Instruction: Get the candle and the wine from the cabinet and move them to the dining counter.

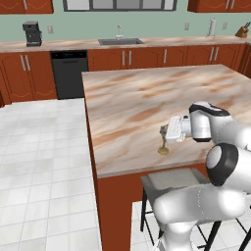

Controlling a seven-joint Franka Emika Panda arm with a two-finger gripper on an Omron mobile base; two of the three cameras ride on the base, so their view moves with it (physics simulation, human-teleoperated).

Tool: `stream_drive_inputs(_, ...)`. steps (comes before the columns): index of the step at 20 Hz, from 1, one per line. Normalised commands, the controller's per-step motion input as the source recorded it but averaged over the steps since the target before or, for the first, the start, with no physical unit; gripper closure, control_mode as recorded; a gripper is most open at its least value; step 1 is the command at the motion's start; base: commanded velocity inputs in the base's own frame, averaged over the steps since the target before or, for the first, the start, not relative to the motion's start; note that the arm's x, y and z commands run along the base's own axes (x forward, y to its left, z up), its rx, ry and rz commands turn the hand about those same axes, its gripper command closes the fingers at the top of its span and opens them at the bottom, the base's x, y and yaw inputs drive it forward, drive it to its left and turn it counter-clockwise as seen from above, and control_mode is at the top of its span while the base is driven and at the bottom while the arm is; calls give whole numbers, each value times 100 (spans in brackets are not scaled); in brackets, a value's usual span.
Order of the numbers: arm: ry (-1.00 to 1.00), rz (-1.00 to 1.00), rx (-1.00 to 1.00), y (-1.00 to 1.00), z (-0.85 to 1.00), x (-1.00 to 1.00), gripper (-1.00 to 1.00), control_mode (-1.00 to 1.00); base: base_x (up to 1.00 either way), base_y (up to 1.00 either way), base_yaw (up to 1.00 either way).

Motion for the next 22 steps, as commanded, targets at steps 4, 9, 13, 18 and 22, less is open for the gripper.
stream_drive_inputs(4,0,2,0,0,-28,19,100,-100,0,0,0)
stream_drive_inputs(9,0,0,0,-3,-5,24,100,-100,0,0,0)
stream_drive_inputs(13,0,0,0,-7,0,39,100,-100,0,0,0)
stream_drive_inputs(18,-2,0,0,-2,0,41,100,-100,0,0,0)
stream_drive_inputs(22,-2,0,0,-5,0,41,100,-100,0,0,0)
